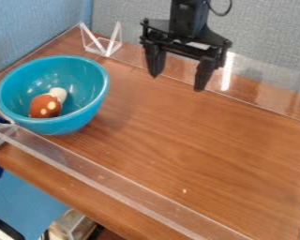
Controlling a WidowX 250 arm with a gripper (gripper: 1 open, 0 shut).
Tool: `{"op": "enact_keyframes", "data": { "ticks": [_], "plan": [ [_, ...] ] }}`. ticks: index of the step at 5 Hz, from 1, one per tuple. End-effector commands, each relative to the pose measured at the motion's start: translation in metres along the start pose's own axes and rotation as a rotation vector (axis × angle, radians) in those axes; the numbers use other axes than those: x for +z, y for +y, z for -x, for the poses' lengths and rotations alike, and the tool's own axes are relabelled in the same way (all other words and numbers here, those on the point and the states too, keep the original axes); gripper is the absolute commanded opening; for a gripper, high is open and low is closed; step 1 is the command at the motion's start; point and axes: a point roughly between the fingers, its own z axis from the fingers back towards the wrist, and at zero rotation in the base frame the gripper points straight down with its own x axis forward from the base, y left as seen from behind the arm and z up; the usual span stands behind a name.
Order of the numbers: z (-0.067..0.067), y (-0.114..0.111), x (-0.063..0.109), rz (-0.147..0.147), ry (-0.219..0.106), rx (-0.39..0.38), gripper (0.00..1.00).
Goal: Put the mushroom in the blue bowl
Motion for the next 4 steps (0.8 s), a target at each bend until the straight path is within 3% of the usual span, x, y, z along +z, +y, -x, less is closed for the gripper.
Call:
{"op": "enact_keyframes", "data": {
  "ticks": [1,3,4],
  "plan": [
    [-0.014,-0.011,0.029,0.016,-0.084,-0.026,1.0],
    [-0.012,0.011,0.007,0.016,-0.082,-0.061,1.0],
    [-0.008,0.022,0.005,0.011,-0.079,-0.009,1.0]
  ]
}}
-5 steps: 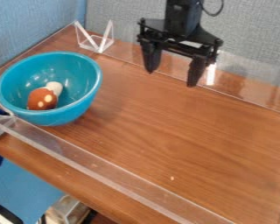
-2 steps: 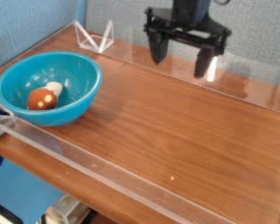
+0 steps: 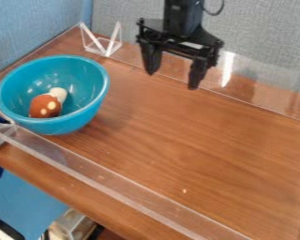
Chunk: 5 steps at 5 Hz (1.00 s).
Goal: Put the mushroom in the blue bowl
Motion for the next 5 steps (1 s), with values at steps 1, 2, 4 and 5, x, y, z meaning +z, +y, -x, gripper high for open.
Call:
{"op": "enact_keyframes", "data": {
  "ticks": [1,2,4,5],
  "plan": [
    [-0.009,-0.001,0.011,0.009,-0.059,-0.003,1.0],
    [0.001,0.005,0.009,0.02,-0.049,-0.052,1.0],
    [0.012,0.015,0.017,0.029,-0.043,-0.118,1.0],
    [0.022,0.022,0.022,0.021,-0.039,-0.049,1.0]
  ]
}}
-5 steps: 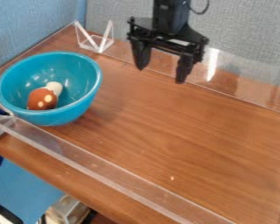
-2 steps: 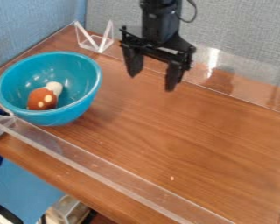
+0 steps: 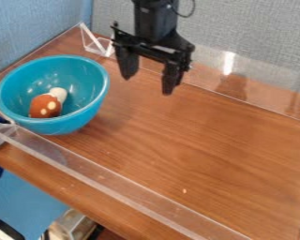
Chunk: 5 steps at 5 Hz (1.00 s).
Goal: Put the mushroom in the blue bowl
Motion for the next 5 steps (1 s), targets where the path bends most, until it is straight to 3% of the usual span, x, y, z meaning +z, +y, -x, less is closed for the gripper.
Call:
{"op": "enact_keyframes", "data": {
  "ticks": [1,3,5],
  "plan": [
    [0.009,0.016,0.018,-0.009,-0.057,0.086,1.0],
    [0.01,0.061,0.035,-0.007,-0.071,0.11,1.0],
    [0.014,0.079,0.01,-0.02,-0.054,0.169,1.0]
  ]
}}
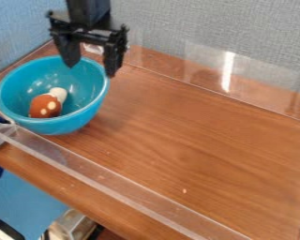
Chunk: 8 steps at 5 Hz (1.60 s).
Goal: Put the mushroom in the blue bowl
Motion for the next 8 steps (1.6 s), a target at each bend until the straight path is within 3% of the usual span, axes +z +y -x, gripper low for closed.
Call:
{"op": "enact_keyframes", "data": {
  "ticks": [1,3,5,7,8],
  "plan": [
    [0.0,0.005,0.01,-0.008,-0.031,-0.035,1.0],
    [0.005,0.01,0.015,-0.007,-0.016,-0.112,1.0],
    [-0.002,0.042,0.012,-0.009,0.0,-0.168,1.0],
    [0.015,0.065,0.0,-0.02,0.029,-0.163,1.0],
    [0.025,0.07,-0.012,-0.025,0.048,-0.086,1.0]
  ]
}}
